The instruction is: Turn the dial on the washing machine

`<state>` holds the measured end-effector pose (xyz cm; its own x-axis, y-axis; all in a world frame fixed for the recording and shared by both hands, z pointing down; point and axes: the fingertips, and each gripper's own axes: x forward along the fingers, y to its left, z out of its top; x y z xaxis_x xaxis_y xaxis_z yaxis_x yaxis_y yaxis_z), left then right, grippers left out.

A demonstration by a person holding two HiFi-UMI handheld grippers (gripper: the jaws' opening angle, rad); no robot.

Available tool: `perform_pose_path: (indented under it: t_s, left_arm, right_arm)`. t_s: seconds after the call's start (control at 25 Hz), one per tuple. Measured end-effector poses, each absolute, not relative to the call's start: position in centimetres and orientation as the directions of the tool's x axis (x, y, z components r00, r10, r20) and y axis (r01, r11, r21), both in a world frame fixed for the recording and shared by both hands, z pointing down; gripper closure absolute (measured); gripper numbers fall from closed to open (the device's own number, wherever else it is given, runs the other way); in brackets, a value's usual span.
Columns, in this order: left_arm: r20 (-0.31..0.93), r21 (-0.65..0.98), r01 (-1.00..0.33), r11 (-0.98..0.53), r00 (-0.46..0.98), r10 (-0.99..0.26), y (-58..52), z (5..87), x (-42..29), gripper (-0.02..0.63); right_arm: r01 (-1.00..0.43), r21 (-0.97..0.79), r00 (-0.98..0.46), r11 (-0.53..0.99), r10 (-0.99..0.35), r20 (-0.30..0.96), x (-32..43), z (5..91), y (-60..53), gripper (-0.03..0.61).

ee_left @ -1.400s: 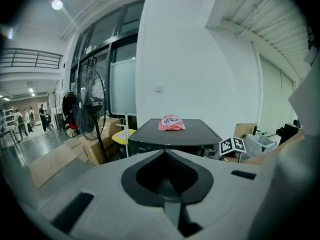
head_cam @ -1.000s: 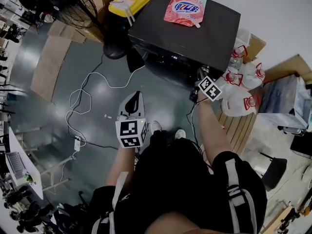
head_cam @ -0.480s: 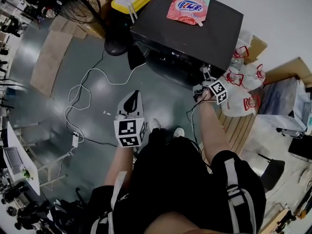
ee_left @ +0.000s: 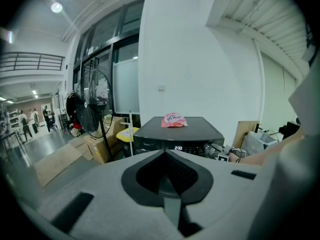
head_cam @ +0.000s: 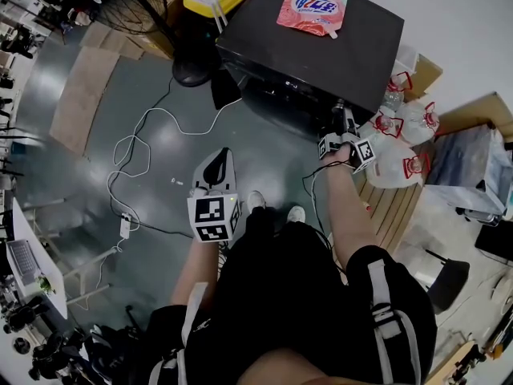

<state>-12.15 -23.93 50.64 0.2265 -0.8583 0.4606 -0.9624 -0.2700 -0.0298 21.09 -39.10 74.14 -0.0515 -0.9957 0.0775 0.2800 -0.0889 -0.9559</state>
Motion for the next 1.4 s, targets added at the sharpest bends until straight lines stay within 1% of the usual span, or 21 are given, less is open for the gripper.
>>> perform_pose_path:
  t_s: [0.12,0.24,0.36,0.44,0.48,0.56,0.6,0.64,0.68,0.72,0.8,0.84,0.92,1.04,1.2,1.4]
  left_arm:
    - [0.459,-0.028,-0.962,-0.273,0.23,-0.858,-24.0,50.6,-12.4,0.618]
    - [0.451,-0.023,-0.959,-0.283,0.243,-0.859,-24.2,50.3,-12.5,0.618]
    - [0.435,-0.014,-0.955,-0.297,0.262,-0.861,-24.3,50.0,-12.3,0.618]
    - [0.427,-0.006,-0.951,-0.308,0.276,-0.861,-24.4,49.8,-12.1,0.618]
    - [0.423,-0.002,-0.949,-0.314,0.284,-0.86,-24.5,49.8,-12.0,0.618]
    - [0.417,0.006,-0.945,-0.328,0.301,-0.858,-24.7,49.8,-11.9,0.618]
    - [0.415,0.011,-0.942,-0.335,0.309,-0.856,-24.9,49.8,-11.8,0.618]
    - [0.413,0.015,-0.94,-0.341,0.317,-0.854,-25.0,49.8,-11.7,0.618]
    - [0.411,0.018,-0.937,-0.348,0.324,-0.852,-25.2,49.8,-11.6,0.618]
    - [0.409,0.02,-0.934,-0.356,0.332,-0.85,-25.3,49.8,-11.4,0.618]
    - [0.406,0.021,-0.929,-0.369,0.345,-0.846,-25.4,49.7,-11.1,0.618]
    - [0.406,0.022,-0.927,-0.374,0.35,-0.844,-25.4,49.6,-11.0,0.618]
    - [0.411,0.022,-0.925,-0.379,0.354,-0.84,-25.5,49.7,-11.0,0.618]
    - [0.424,0.023,-0.926,-0.376,0.349,-0.836,-25.6,50.2,-11.6,0.618]
    - [0.444,0.019,-0.931,-0.364,0.334,-0.831,-25.5,51.0,-13.0,0.618]
    - [0.46,0.019,-0.937,-0.35,0.319,-0.829,-25.8,51.7,-14.7,0.618]
  right_arm:
    - [0.234,-0.966,-0.047,-0.113,-0.993,0.105,21.0,74.2,-39.0,0.31]
    - [0.113,-0.979,-0.055,-0.172,-0.984,0.167,21.0,74.1,-38.7,0.31]
    - [-0.096,-0.971,-0.073,-0.22,-0.971,0.227,20.9,73.1,-37.8,0.31]
    - [-0.329,-0.917,-0.097,-0.224,-0.958,0.269,20.7,71.9,-37.1,0.31]
    - [-0.476,-0.853,-0.107,-0.213,-0.949,0.297,20.5,71.2,-36.8,0.31]
    - [-0.758,-0.634,-0.113,-0.152,-0.927,0.358,19.7,69.9,-36.5,0.31]
    - [-0.864,-0.491,-0.103,-0.109,-0.917,0.385,19.1,69.4,-36.5,0.31]
    - [-0.939,-0.337,-0.08,-0.069,-0.91,0.408,18.6,68.8,-36.5,0.31]
    - [-0.983,-0.182,-0.046,-0.036,-0.904,0.424,18.1,68.2,-36.5,0.31]
    - [-0.999,-0.039,-0.009,-0.009,-0.901,0.434,17.8,67.7,-36.6,0.31]
    - [-0.981,0.189,0.046,0.043,-0.895,0.443,17.2,66.9,-36.9,0.31]
    - [-0.96,0.271,0.061,0.069,-0.893,0.445,16.9,66.8,-37.1,0.31]
    - [-0.919,0.381,0.091,0.104,-0.883,0.46,16.8,67.3,-37.6,0.31]
    - [-0.877,0.466,0.138,0.118,-0.866,0.48,17.0,68.6,-38.5,0.31]
    - [-0.844,0.52,0.176,0.131,-0.848,0.5,17.1,70.0,-39.6,0.31]
    - [-0.8,0.592,0.257,0.1,-0.834,0.489,17.6,70.8,-40.4,0.31]
